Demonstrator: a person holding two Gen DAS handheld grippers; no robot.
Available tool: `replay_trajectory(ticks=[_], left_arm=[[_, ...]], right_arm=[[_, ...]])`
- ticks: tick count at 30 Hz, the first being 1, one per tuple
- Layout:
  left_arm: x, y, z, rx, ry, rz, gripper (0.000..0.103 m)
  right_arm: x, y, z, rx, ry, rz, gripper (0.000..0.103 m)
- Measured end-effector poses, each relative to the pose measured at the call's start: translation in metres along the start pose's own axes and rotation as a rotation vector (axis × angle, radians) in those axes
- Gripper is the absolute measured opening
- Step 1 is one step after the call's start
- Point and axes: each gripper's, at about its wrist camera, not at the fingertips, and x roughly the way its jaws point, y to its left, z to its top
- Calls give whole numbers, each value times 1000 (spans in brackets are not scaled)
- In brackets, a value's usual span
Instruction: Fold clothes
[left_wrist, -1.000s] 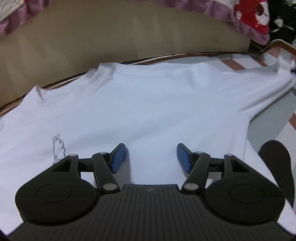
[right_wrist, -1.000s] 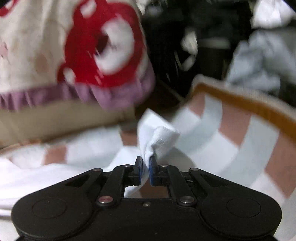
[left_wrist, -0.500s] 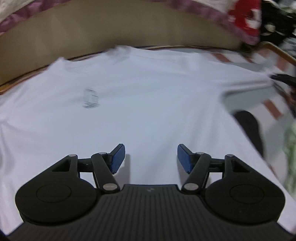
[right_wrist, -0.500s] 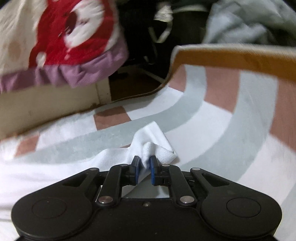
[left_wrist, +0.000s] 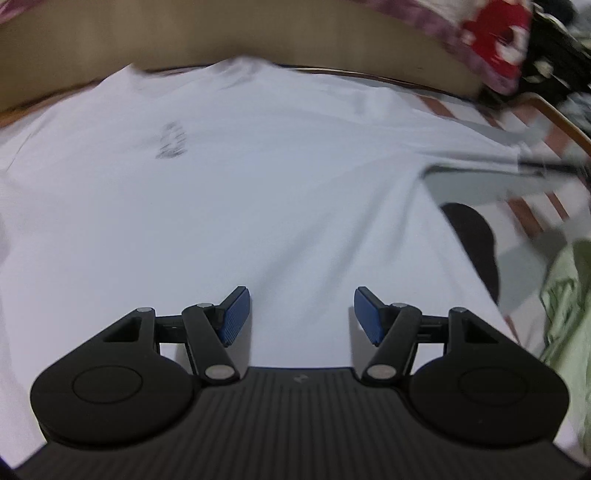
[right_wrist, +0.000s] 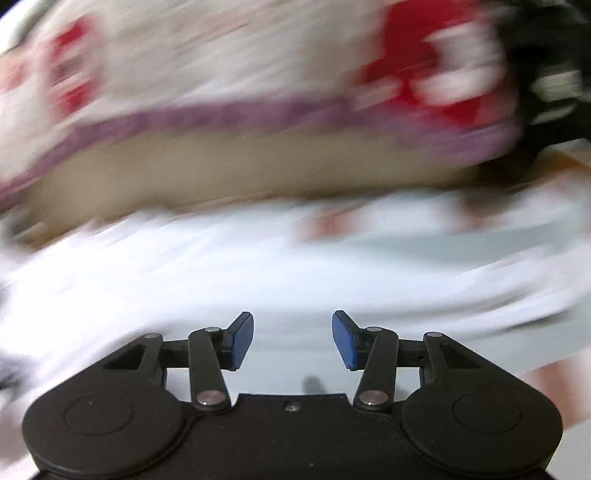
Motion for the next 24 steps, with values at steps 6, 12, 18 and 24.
replay_trajectory(ticks=[6,12,18,24], left_arm=[[-16,32,-6,-60,9,65,62],[-37,62,-12,59,25,171,62],[-52,94,-21,10,12,238,62],[-85,150,-39,-19,-57,350,63]], right_arm=[[56,106,-33,-75,165,172,53],[74,148,-37,-260,157,95,4],[48,133,-34,-213,134,1,2],[61,152,-41,-265,192,-127,2]])
